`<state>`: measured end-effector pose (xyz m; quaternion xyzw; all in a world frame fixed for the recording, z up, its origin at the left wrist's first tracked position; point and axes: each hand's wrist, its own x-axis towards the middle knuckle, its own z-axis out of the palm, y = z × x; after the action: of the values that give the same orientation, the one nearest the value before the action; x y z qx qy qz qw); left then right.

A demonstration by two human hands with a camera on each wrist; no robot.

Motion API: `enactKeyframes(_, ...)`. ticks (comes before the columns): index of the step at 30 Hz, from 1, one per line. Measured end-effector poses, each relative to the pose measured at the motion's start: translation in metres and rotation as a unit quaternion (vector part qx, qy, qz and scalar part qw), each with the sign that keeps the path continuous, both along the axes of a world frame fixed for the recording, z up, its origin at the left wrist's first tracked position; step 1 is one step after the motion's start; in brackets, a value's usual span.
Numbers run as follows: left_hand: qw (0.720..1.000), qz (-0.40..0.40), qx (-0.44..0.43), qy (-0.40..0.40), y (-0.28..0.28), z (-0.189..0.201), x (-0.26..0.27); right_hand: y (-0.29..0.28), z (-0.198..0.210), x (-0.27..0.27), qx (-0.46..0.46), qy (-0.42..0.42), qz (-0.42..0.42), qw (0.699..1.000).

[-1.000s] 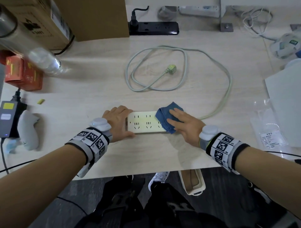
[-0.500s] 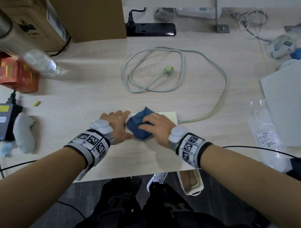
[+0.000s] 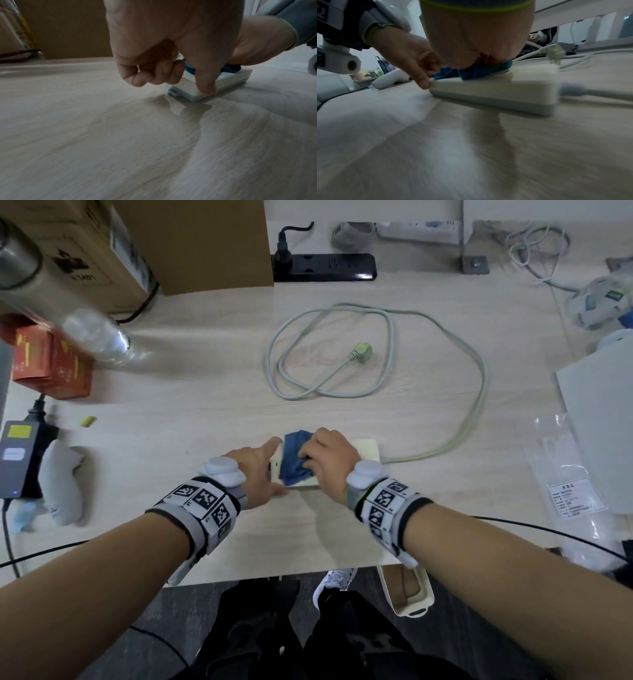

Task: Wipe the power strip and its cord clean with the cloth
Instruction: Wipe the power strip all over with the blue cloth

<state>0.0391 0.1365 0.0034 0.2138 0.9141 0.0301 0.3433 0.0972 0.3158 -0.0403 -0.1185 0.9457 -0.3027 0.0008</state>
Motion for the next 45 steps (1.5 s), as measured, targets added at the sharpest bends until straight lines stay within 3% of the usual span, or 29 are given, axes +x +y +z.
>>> enactKeyframes(4,1.000,-0.023,0.010,0.013,0.001,0.000,0.002,-0.027,0.004,-0.004,-0.011,-0.014,0.017,1.000)
enactKeyframes(7,1.000,-0.011,-0.001,0.019,0.000,0.003,0.002,0.008,0.005,0.002,0.003,0.017,0.056,0.998)
enactKeyframes(10,1.000,0.002,0.005,0.011,0.000,0.004,0.003,0.069,0.005,0.018,0.020,0.037,-0.010,0.999)
enactKeyframes(13,1.000,0.003,0.008,0.000,-0.001,0.003,0.002,0.090,0.009,0.031,0.051,0.003,-0.059,0.997)
enactKeyframes(18,1.000,0.005,0.021,0.007,-0.002,-0.001,0.002,0.036,0.014,0.021,0.012,-0.038,0.000,0.999)
enactKeyframes(21,0.999,-0.001,0.034,0.002,-0.002,-0.002,0.003,-0.008,0.014,0.024,0.063,-0.097,0.019,0.993)
enactKeyframes(23,0.998,0.002,0.057,0.008,-0.002,-0.003,0.005,-0.016,0.010,0.033,0.122,-0.050,0.070,0.989)
enactKeyframes(28,1.000,-0.001,0.012,0.021,-0.003,-0.003,0.005,0.047,0.000,0.056,0.183,0.016,0.114,0.976)
enactKeyframes(33,1.000,0.006,0.010,0.011,-0.002,-0.005,0.003,0.102,0.000,0.076,0.192,-0.002,0.098,0.977)
enactKeyframes(45,0.998,0.007,0.054,0.017,-0.003,-0.007,0.003,-0.012,-0.005,0.032,0.134,0.004,0.150,0.980)
